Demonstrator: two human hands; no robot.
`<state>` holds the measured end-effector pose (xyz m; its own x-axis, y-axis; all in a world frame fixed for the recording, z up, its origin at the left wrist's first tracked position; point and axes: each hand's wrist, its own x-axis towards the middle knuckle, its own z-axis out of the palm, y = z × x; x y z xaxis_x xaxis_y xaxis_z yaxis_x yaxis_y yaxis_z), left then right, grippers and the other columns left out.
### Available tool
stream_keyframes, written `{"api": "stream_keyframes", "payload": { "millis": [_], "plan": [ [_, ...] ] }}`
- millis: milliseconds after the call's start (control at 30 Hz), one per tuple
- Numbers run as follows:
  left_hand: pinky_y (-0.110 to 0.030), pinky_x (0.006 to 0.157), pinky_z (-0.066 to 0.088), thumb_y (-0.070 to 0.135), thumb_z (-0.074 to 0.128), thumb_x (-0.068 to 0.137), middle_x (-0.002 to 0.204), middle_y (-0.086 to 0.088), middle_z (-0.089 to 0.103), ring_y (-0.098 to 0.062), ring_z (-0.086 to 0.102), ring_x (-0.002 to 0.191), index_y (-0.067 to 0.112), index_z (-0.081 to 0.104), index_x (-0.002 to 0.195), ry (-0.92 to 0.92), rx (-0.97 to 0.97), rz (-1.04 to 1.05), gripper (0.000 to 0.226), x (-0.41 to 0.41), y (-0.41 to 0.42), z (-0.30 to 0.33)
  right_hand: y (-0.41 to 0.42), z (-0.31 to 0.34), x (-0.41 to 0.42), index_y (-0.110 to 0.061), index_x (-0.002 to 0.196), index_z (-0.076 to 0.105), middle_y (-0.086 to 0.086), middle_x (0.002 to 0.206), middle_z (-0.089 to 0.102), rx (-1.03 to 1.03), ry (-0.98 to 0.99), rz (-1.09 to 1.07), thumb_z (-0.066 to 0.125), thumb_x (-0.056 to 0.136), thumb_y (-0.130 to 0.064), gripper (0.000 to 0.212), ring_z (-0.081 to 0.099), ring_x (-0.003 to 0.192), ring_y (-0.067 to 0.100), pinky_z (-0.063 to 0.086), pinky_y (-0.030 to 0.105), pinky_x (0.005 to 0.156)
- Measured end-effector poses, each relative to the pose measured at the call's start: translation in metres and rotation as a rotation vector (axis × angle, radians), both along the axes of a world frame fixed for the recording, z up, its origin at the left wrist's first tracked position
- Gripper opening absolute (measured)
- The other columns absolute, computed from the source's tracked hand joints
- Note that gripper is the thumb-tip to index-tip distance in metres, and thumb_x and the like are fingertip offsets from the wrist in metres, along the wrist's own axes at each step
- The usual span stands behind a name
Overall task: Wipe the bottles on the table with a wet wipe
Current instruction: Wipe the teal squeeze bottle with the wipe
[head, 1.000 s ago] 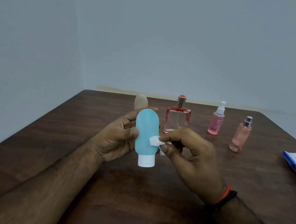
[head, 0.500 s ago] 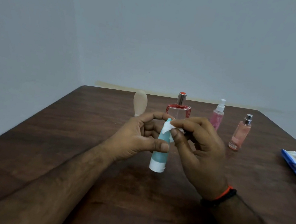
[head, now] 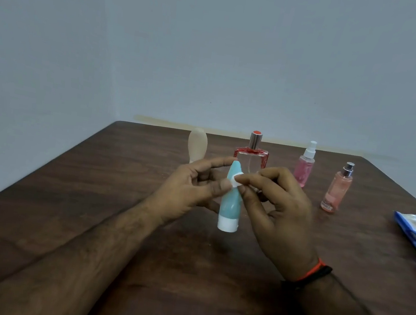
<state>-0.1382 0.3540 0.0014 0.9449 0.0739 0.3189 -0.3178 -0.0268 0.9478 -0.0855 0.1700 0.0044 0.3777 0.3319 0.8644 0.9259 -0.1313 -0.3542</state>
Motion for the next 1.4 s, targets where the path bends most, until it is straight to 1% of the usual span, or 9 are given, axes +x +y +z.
{"api": "stream_keyframes", "payload": {
  "millis": [67, 200, 533, 667, 767, 867, 1033, 1267, 1400],
  "plan": [
    [-0.037, 0.068, 0.061, 0.023, 0.068, 0.087, 0.107, -0.011, 0.07, -0.024, 0.072, 0.092, 0.021, 0.063, 0.13, 0.004, -0.064, 0.02, 0.044, 0.0, 0.001, 0.0, -0.002, 0.0, 0.003, -0.008, 0.104, 0.073, 0.004, 0.093, 0.059, 0.038, 0.039, -0.014, 0.068, 0.088, -0.008, 0.017, 0.059, 0.083, 0.016, 0.053, 0.023, 0.069],
    [-0.028, 0.056, 0.059, 0.006, 0.065, 0.085, 0.087, 0.003, 0.071, -0.014, 0.07, 0.07, 0.015, 0.067, 0.124, -0.017, -0.171, 0.006, 0.04, -0.001, 0.004, -0.002, -0.003, -0.001, 0.006, -0.01, 0.106, 0.072, 0.0, 0.096, 0.059, 0.075, 0.13, 0.028, 0.065, 0.09, -0.012, 0.018, 0.062, 0.084, 0.016, 0.057, 0.034, 0.065],
    [-0.044, 0.081, 0.06, 0.017, 0.072, 0.083, 0.126, -0.01, 0.066, -0.028, 0.068, 0.11, 0.015, 0.068, 0.123, 0.052, -0.361, -0.198, 0.04, -0.002, 0.006, -0.004, -0.002, 0.002, 0.005, -0.012, 0.106, 0.072, -0.002, 0.099, 0.063, 0.131, 0.238, 0.086, 0.066, 0.09, -0.006, 0.019, 0.065, 0.089, 0.013, 0.06, 0.028, 0.07],
    [-0.063, 0.096, 0.048, 0.024, 0.08, 0.08, 0.133, -0.015, 0.062, -0.036, 0.062, 0.118, 0.014, 0.053, 0.138, 0.072, -0.384, -0.298, 0.065, -0.004, 0.006, -0.002, -0.002, 0.002, 0.004, -0.014, 0.105, 0.073, -0.003, 0.097, 0.065, 0.105, 0.185, 0.058, 0.068, 0.088, -0.007, 0.019, 0.064, 0.088, 0.012, 0.055, 0.021, 0.072],
    [-0.071, 0.097, 0.041, 0.027, 0.083, 0.076, 0.134, -0.015, 0.061, -0.038, 0.06, 0.12, 0.013, 0.048, 0.142, 0.081, -0.375, -0.266, 0.076, -0.005, 0.006, -0.001, -0.003, 0.002, 0.004, -0.014, 0.105, 0.074, -0.002, 0.096, 0.066, 0.07, 0.139, 0.022, 0.069, 0.087, -0.008, 0.019, 0.062, 0.088, 0.009, 0.048, 0.013, 0.072],
    [-0.07, 0.098, 0.041, 0.024, 0.078, 0.081, 0.134, -0.013, 0.061, -0.035, 0.06, 0.12, 0.014, 0.049, 0.141, 0.062, -0.375, -0.278, 0.067, -0.005, 0.005, 0.0, -0.004, 0.002, 0.002, -0.01, 0.104, 0.074, 0.001, 0.097, 0.068, 0.039, 0.073, 0.023, 0.07, 0.087, -0.008, 0.018, 0.063, 0.09, 0.01, 0.052, 0.018, 0.075],
    [-0.054, 0.095, 0.053, 0.012, 0.057, 0.093, 0.134, -0.016, 0.061, -0.031, 0.061, 0.12, 0.019, 0.05, 0.141, 0.025, -0.356, -0.32, 0.049, -0.005, 0.004, 0.001, -0.005, 0.002, -0.001, -0.008, 0.101, 0.075, 0.002, 0.102, 0.068, -0.053, -0.028, 0.068, 0.072, 0.085, -0.001, 0.019, 0.064, 0.098, 0.013, 0.055, 0.03, 0.082],
    [-0.053, 0.096, 0.053, 0.017, 0.06, 0.091, 0.142, -0.024, 0.052, -0.044, 0.049, 0.128, 0.019, 0.047, 0.142, -0.031, -0.382, -0.221, 0.054, -0.006, 0.017, 0.006, -0.004, 0.002, -0.008, -0.01, 0.098, 0.076, 0.001, 0.096, 0.067, -0.178, -0.066, 0.149, 0.071, 0.084, -0.007, 0.015, 0.062, 0.091, 0.014, 0.053, 0.03, 0.075],
    [-0.052, 0.096, 0.052, 0.017, 0.062, 0.092, 0.145, -0.025, 0.048, -0.038, 0.05, 0.132, 0.018, 0.048, 0.142, -0.041, -0.429, -0.31, 0.052, -0.009, 0.02, 0.011, -0.005, 0.001, -0.003, -0.009, 0.098, 0.074, 0.0, 0.095, 0.064, -0.131, -0.083, 0.033, 0.069, 0.087, -0.007, 0.012, 0.058, 0.084, 0.012, 0.051, 0.03, 0.07]
  ]
}}
